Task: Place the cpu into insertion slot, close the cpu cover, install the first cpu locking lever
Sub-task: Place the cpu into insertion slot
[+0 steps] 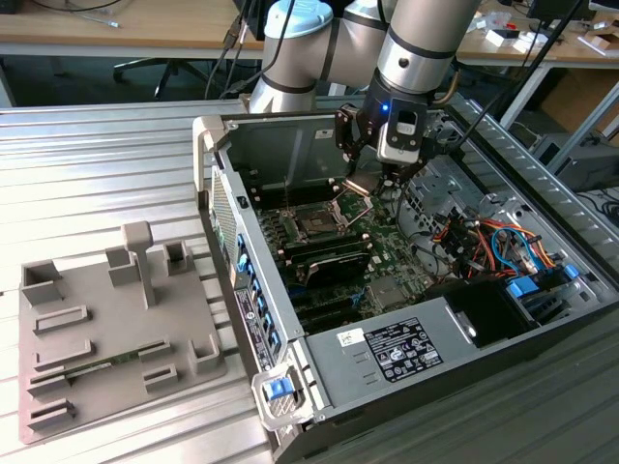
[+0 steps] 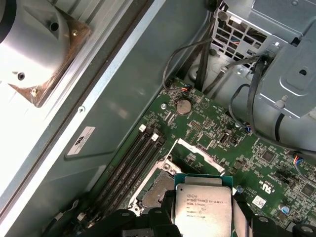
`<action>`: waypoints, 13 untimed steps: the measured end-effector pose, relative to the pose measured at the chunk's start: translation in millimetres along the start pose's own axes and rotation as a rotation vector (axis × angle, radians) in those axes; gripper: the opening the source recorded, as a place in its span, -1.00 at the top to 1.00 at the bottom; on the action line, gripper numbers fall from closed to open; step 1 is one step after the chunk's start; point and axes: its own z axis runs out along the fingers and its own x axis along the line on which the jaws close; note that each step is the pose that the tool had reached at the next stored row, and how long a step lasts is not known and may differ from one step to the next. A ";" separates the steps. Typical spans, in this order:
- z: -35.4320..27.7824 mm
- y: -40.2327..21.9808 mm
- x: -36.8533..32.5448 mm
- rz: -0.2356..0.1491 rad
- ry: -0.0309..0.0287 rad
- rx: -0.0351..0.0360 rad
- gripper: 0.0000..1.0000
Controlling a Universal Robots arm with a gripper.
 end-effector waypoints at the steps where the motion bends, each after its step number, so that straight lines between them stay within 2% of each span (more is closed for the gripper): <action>1: 0.0 0.0 0.0 0.001 -0.0001 0.0000 -0.09; 13: 0.1 0.0 0.0 0.014 -0.0011 -0.0001 -0.09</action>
